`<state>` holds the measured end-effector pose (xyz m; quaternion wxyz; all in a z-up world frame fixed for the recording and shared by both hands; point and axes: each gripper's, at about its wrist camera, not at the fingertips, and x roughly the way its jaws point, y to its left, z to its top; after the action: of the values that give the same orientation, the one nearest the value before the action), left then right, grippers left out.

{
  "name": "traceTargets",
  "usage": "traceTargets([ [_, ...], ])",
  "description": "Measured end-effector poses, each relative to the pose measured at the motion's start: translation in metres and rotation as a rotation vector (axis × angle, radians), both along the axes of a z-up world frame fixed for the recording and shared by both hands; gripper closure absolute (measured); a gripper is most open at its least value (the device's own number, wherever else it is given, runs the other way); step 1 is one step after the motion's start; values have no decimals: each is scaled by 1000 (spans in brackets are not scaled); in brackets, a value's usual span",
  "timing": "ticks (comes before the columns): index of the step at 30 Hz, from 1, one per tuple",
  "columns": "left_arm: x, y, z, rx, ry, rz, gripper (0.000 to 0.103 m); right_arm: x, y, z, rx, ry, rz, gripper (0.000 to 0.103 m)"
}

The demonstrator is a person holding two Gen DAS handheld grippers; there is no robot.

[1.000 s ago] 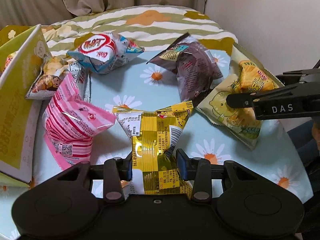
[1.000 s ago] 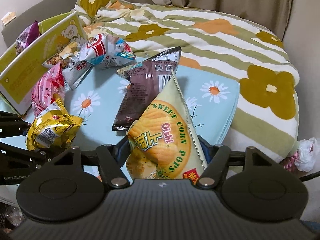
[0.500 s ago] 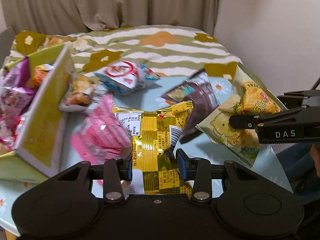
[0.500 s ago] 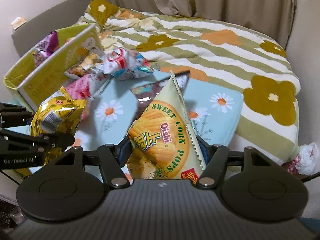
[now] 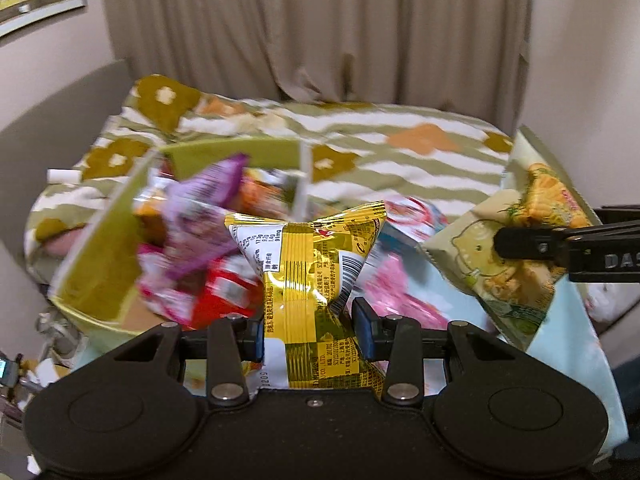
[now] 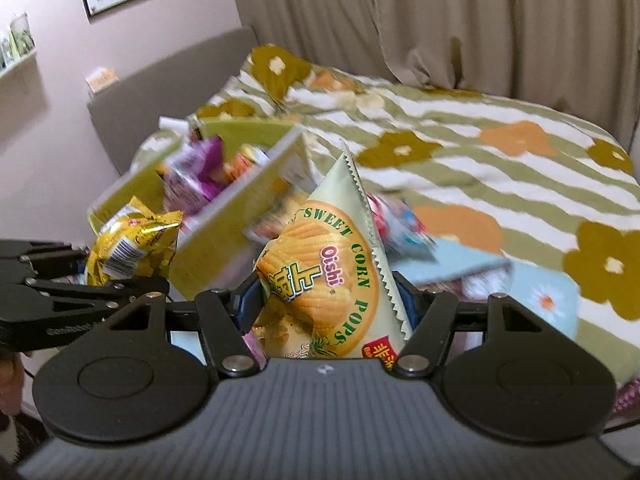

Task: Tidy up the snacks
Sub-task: 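Carry both bags into the box and open both tools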

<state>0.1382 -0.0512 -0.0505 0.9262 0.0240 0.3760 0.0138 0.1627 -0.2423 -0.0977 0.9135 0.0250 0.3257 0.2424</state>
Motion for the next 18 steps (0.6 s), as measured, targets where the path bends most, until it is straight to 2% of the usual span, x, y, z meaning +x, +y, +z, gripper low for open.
traceTargets([
  [3, 5, 35, 12, 5, -26, 17, 58, 5, 31, 15, 46, -9, 3, 23],
  [9, 25, 107, 25, 0, -43, 35, 58, 15, 102, 36, 71, -20, -22, 23],
  [18, 62, 184, 8, -31, 6, -20, 58, 34, 194, 38, 81, -1, -125, 23],
])
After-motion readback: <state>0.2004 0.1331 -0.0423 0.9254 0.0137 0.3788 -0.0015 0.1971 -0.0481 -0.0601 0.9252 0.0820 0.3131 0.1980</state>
